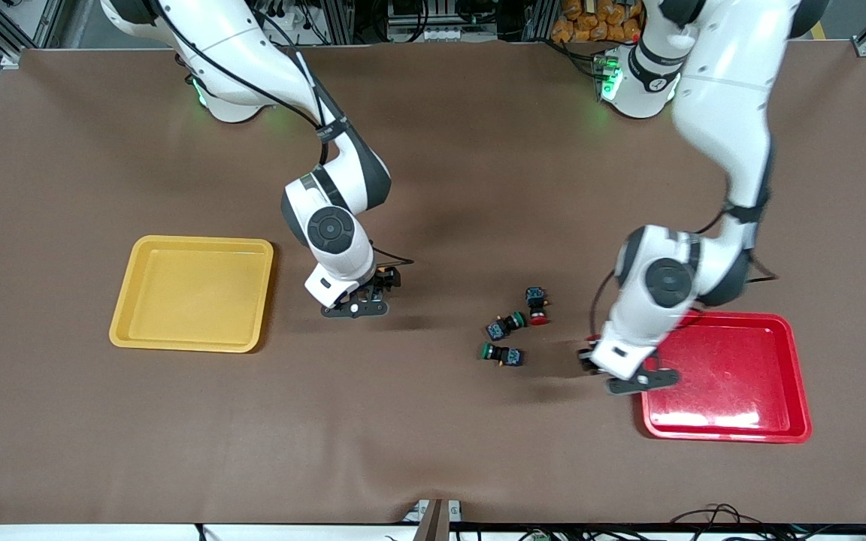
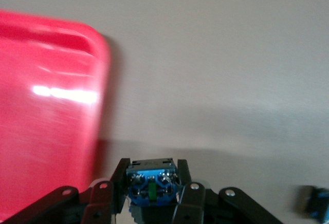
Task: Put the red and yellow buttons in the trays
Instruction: 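Grasp a red button with the left gripper while the right gripper reaches, then carry the red button into the red tray while the right gripper grasps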
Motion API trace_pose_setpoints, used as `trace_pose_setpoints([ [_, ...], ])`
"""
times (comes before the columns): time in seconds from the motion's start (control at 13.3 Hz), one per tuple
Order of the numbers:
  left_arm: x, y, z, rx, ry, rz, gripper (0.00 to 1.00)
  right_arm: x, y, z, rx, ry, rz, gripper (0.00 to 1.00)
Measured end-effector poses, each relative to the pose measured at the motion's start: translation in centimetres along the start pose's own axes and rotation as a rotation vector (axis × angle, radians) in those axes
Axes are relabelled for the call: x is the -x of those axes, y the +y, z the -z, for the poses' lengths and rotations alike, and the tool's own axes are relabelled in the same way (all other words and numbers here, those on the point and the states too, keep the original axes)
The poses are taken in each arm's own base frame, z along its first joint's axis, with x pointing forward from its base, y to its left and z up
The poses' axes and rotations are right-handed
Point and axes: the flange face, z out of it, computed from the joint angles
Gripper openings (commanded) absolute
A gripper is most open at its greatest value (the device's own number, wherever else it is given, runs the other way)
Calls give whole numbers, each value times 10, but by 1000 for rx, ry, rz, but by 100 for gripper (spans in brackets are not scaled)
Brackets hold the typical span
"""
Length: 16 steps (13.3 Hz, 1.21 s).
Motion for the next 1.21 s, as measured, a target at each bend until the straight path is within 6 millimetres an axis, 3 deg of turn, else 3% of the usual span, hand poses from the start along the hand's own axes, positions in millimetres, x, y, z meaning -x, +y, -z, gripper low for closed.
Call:
trace_pose_setpoints([
  [0.15, -18, -53, 19, -16, -3, -73, 0, 3, -4, -6, -2, 7, -28, 100],
  [0.38, -28, -113, 13, -33, -16, -185, 0, 8, -10, -16, -1, 8, -47, 100],
  [0.45, -29, -126, 11, -37, -22, -209, 0, 9, -12, -17, -3, 8, -52, 100],
  [0.6, -30, -145, 8, -43, -29, -258, 0, 12, -17, -16, -13, 7, -73, 79],
  [0.68, -30, -156, 6, -45, -35, -287, 0, 14, -20, -16, -15, 8, -85, 77],
  [1.06, -30, -230, -31, -59, -14, -428, 0, 15, -22, -28, -32, 39, -106, 78],
  [1.21, -24, -243, -54, -54, -16, -445, 0, 14, -20, -38, -29, 43, -109, 76],
])
